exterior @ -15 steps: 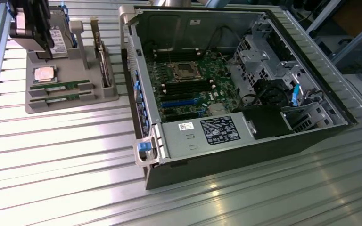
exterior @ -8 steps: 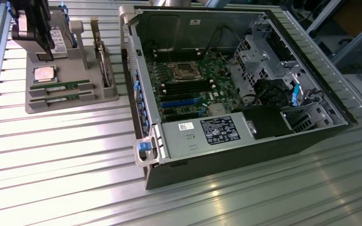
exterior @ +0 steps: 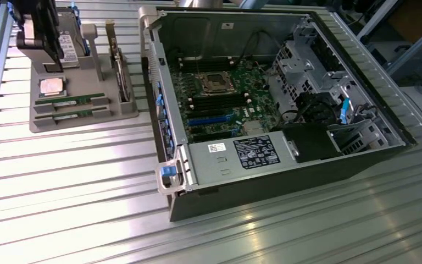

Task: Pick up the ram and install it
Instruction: 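Pick up the ram and move it above insertion slot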

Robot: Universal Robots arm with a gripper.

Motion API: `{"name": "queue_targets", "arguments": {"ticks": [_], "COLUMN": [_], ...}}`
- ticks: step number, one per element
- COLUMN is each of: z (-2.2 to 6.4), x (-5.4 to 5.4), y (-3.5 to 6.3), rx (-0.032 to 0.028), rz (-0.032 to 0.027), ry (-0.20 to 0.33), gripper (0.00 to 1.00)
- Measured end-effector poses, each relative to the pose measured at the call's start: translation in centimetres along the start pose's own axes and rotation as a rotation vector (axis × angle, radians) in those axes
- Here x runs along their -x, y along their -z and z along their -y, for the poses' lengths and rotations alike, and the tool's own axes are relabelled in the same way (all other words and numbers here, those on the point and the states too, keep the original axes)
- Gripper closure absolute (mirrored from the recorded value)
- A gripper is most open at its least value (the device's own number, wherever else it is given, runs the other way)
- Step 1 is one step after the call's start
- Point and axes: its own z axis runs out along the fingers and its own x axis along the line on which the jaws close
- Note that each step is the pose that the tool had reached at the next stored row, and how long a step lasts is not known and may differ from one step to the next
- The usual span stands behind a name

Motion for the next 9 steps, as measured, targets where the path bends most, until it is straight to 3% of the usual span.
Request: {"name": "queue_targets", "arguments": {"ticks": [9], "z": [0.01], "x": [0.00], "y": [-0.30], "rx": [0.0006], "rz": [-0.0011], "ry": [0.025], "gripper": [0.64]}}
